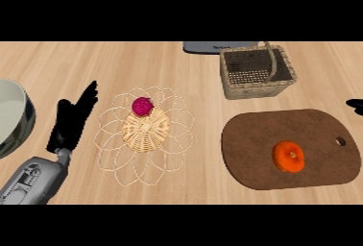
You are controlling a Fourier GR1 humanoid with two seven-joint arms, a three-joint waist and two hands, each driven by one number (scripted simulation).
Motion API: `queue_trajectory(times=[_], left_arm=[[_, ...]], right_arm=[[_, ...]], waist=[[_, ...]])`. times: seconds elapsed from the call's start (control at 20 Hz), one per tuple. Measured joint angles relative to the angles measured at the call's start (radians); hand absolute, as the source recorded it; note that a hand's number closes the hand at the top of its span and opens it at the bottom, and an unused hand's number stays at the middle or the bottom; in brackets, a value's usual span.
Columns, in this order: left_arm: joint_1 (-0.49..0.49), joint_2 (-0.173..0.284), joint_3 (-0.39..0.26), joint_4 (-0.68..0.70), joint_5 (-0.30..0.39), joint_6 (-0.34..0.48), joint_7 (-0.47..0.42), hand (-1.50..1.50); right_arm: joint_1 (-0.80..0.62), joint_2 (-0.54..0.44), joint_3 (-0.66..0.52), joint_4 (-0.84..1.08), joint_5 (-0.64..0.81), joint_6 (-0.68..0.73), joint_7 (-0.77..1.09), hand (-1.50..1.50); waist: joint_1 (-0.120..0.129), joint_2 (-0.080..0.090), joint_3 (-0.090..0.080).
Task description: Pick the squash from the cutting board and place it in the basket
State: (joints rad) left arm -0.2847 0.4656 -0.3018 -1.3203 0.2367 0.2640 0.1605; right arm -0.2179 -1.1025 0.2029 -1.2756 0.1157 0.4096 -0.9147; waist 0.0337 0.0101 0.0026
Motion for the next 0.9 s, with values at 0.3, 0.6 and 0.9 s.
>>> queue_trajectory(times=[0.3, 0.6, 0.9], left_arm=[[0.008, 0.002, 0.018, -0.006, -0.004, -0.016, 0.012, 0.00], [0.009, -0.001, 0.036, -0.004, -0.013, -0.030, 0.010, 0.00], [0.011, -0.020, 0.050, 0.005, -0.034, -0.032, 0.005, 0.00]], right_arm=[[-0.059, 0.056, 0.066, 0.081, 0.028, -0.042, -0.021, -1.50], [-0.107, 0.127, 0.139, 0.169, 0.065, -0.073, -0.042, -1.50], [-0.155, 0.190, 0.193, 0.219, 0.103, -0.096, -0.049, -1.50]], waist=[[-0.002, -0.003, -0.001], [-0.004, -0.003, -0.001], [-0.014, -0.005, -0.001]])
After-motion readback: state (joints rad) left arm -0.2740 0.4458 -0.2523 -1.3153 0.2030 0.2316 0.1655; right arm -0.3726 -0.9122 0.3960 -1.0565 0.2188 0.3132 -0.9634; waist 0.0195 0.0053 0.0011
